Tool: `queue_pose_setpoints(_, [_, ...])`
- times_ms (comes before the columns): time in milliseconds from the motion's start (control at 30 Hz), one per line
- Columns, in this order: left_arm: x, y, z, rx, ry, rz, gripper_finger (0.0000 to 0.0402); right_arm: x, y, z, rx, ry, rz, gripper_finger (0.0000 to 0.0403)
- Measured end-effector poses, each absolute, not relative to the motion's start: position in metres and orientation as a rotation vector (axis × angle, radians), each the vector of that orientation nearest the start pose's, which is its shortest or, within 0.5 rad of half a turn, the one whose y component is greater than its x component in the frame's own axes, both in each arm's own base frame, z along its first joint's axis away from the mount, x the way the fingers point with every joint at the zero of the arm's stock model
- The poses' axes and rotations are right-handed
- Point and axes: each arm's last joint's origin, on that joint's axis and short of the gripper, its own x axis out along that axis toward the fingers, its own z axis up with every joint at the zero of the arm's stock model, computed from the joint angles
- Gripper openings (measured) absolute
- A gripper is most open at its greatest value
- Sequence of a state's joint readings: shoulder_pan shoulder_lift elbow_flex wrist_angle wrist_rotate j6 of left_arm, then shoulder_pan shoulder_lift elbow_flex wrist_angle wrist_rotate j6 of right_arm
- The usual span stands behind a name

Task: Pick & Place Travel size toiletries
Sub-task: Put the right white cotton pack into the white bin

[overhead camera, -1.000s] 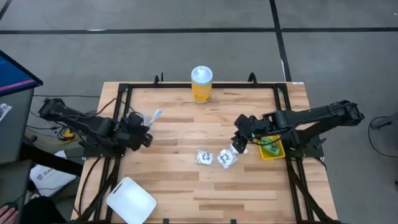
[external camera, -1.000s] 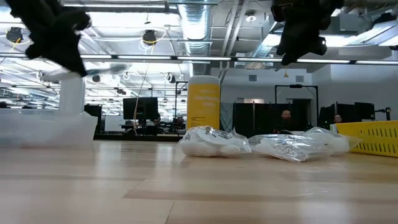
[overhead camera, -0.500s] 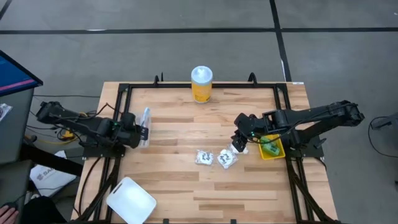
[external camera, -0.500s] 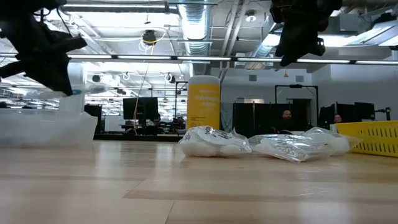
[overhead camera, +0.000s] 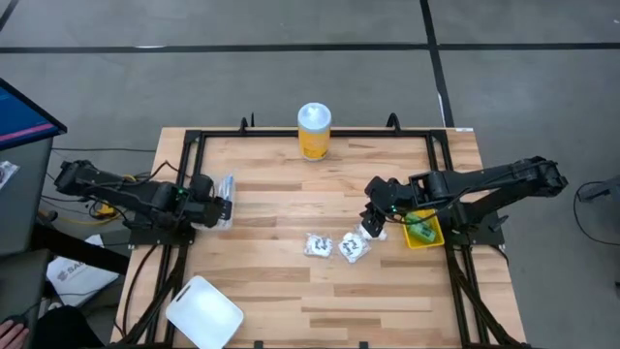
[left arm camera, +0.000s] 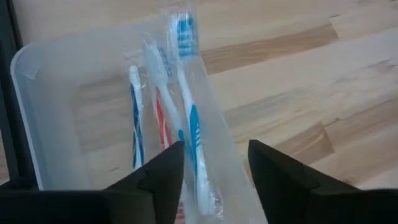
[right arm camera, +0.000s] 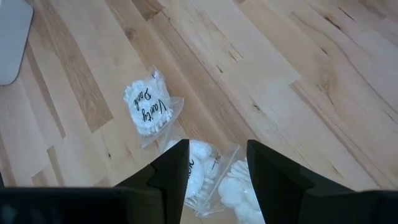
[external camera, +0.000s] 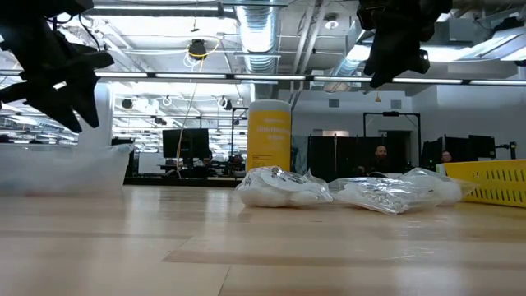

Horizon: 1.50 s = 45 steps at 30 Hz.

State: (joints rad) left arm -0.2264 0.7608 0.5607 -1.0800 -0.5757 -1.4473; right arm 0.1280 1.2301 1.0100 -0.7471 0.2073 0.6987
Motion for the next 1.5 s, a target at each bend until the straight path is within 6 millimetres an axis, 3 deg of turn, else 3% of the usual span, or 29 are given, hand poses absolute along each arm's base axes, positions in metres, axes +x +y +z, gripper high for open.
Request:
queue_pose_setpoints(100, [0.11, -0.009, 0.216, -0.802, 0.672, 0.995, 0.0189, 0.237, 0.025, 0.278, 0.484, 0.882, -0.393, 0.0154])
queue_pose_setpoints(233, [0.12, -0.013, 0.245, -0.829, 0.543, 0.827, 0.0191, 0.241, 0.025, 0.275, 0.475, 0.94, -0.296, 0.0159])
queue_pose_setpoints(400, [0.144, -0.021, 0.287, -0.745, 0.286, 0.494, 0.0174, 0.257, 0.033, 0.253, 0.357, 1.112, -0.187, 0.0171])
queue_pose_setpoints(500, [0.152, -0.025, 0.304, -0.695, 0.158, 0.358, 0.0161, 0.26, 0.037, 0.234, 0.248, 1.3, -0.174, 0.0176])
queue_pose_setpoints(633, [0.155, -0.028, 0.314, -0.657, 0.086, 0.301, 0.0151, 0.264, 0.041, 0.216, 0.128, 1.487, -0.135, 0.0194])
queue_pose_setpoints(833, [0.155, -0.028, 0.314, -0.656, 0.088, 0.293, 0.0149, 0.273, 0.045, 0.194, 0.056, 1.581, -0.097, 0.0246])
queue_pose_setpoints(967, [0.155, -0.028, 0.314, -0.657, 0.095, 0.276, 0.0149, 0.278, 0.048, 0.177, 0.03, 1.638, -0.096, 0.0248])
queue_pose_setpoints(1100, [0.155, -0.029, 0.314, -0.659, 0.1, 0.262, 0.0149, 0.283, 0.05, 0.16, 0.006, 1.695, -0.107, 0.0221])
queue_pose_setpoints(1200, [0.155, -0.029, 0.314, -0.661, 0.099, 0.261, 0.0149, 0.284, 0.05, 0.153, 0.007, 1.723, -0.108, 0.0173])
queue_pose_setpoints(1400, [0.155, -0.029, 0.314, -0.663, 0.095, 0.26, 0.0149, 0.281, 0.056, 0.16, 0.0, 1.707, -0.091, 0.002])
queue_pose_setpoints(1500, [0.155, -0.029, 0.314, -0.662, 0.095, 0.261, 0.0149, 0.28, 0.055, 0.171, 0.016, 1.673, -0.092, 0.0016])
